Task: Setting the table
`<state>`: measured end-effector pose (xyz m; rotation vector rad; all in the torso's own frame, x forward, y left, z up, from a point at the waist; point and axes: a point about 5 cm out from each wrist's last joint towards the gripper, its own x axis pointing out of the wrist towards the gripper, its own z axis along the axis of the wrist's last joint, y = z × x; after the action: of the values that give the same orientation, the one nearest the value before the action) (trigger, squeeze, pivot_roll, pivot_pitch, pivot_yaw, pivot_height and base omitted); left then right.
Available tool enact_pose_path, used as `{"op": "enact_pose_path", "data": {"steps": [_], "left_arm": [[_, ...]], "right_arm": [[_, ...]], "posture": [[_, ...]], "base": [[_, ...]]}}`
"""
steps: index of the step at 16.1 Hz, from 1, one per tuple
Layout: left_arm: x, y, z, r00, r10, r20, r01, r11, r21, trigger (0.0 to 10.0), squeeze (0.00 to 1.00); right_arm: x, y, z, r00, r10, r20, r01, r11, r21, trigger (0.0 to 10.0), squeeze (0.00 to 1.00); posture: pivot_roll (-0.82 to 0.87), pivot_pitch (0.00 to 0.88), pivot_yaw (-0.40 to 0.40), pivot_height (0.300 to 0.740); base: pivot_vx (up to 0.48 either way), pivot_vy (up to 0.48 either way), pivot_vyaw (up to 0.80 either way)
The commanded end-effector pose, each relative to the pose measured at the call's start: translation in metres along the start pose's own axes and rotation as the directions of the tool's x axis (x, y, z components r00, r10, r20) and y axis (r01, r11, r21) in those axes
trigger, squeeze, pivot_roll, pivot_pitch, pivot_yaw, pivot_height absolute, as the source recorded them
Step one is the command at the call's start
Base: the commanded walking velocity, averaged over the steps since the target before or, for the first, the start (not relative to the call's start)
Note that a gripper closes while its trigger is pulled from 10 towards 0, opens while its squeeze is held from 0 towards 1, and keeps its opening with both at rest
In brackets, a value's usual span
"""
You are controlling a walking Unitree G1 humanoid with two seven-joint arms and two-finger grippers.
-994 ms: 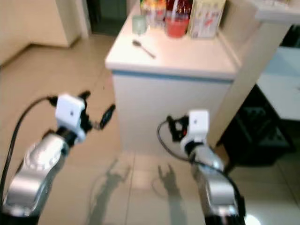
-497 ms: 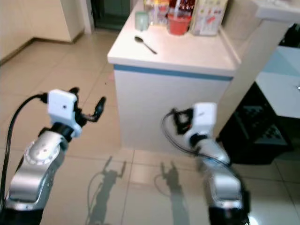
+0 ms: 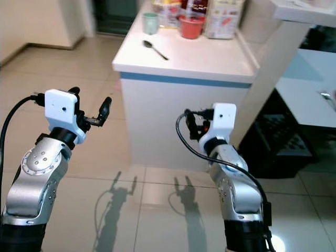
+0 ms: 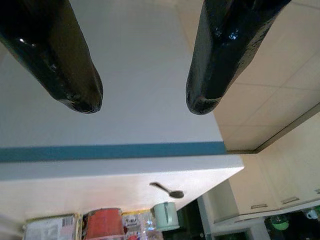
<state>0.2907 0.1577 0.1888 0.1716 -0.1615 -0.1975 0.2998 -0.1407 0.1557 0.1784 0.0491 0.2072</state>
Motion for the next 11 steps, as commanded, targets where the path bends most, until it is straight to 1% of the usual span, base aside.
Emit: {"op": "enact_pose_path", "data": {"steps": [1,4,6,8,10,11], "left_arm": [[0.002,0.000,0.002,1.000,-0.012,0.001,0.012,1.000,-0.009,10.0,0.00],[-0.001,0.002,0.002,1.000,-0.011,0.004,0.011,1.000,-0.016,10.0,0.00],[0.000,-0.004,0.001,0.999,-0.047,0.002,0.047,0.999,-0.003,10.0,0.00],[0.000,-0.007,0.000,0.999,-0.054,-0.005,0.054,0.999,-0.002,10.0,0.00],[0.000,-0.011,0.003,0.997,-0.078,0.001,0.078,0.997,0.005,10.0,0.00],[0.000,-0.009,0.003,0.997,-0.076,0.003,0.076,0.997,0.008,10.0,0.00]], "right_arm": [[0.001,0.004,0.005,1.000,0.026,0.007,-0.026,1.000,-0.006,10.0,0.00],[0.003,0.008,0.005,0.999,0.052,-0.002,-0.052,0.997,-0.054,10.0,0.00],[0.007,0.006,0.012,0.999,0.048,0.015,-0.047,0.996,-0.072,10.0,0.00],[0.010,0.002,0.014,0.999,0.031,0.026,-0.029,0.995,-0.093,10.0,0.00],[0.012,-0.002,0.015,0.999,0.010,0.031,-0.007,0.996,-0.088,10.0,0.00],[0.013,-0.001,0.016,0.999,0.009,0.034,-0.006,0.997,-0.081,10.0,0.00]], "posture": [[0.07,0.000,-0.042,0.740],[0.06,0.000,-0.041,0.740],[0.06,0.000,-0.050,0.740],[0.07,0.000,-0.050,0.740],[0.08,0.000,-0.055,0.740],[0.08,0.000,-0.055,0.740]], "base": [[0.356,0.000,0.00],[0.384,0.000,0.00],[0.403,0.000,0.00],[0.401,0.000,0.00],[0.399,0.000,0.80],[0.401,0.000,0.80]]}}
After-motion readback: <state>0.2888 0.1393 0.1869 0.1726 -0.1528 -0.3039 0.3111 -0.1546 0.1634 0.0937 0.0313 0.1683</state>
